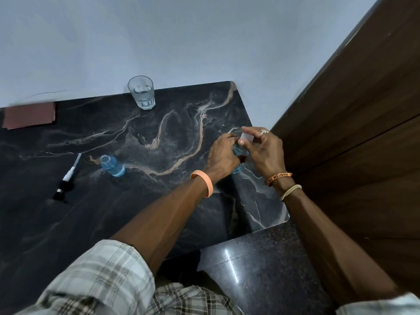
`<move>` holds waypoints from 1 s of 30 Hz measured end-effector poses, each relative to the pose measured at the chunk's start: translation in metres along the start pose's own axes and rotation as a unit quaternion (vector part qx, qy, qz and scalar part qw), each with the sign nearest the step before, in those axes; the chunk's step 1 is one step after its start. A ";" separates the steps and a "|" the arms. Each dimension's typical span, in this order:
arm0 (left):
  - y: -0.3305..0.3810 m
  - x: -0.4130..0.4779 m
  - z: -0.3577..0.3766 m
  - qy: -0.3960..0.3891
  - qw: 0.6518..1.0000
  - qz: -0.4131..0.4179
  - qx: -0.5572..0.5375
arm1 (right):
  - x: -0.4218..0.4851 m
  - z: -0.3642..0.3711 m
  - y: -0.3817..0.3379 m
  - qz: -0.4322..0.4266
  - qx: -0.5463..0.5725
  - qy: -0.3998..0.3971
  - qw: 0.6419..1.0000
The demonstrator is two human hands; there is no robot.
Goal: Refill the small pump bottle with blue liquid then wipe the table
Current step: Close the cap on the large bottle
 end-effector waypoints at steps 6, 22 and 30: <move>-0.005 -0.002 0.001 0.024 0.999 -0.013 -0.028 | 0.003 0.007 -0.004 -0.051 -0.086 -0.058 0.993; -0.008 -0.003 0.006 0.010 0.999 0.037 0.001 | 0.005 0.010 0.001 -0.076 -0.246 -0.084 0.963; -0.010 -0.001 0.008 0.014 0.999 0.041 0.002 | 0.006 0.012 -0.006 -0.072 -0.257 -0.089 0.959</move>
Point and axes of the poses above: each hand's wrist, its own x-axis towards the middle knuckle, its own z-axis out of the palm, y = z × x, the point moved 6 cm from there along x, towards the middle knuckle, and after that the axes turned 2 degrees about y, right-handed, at the moved point
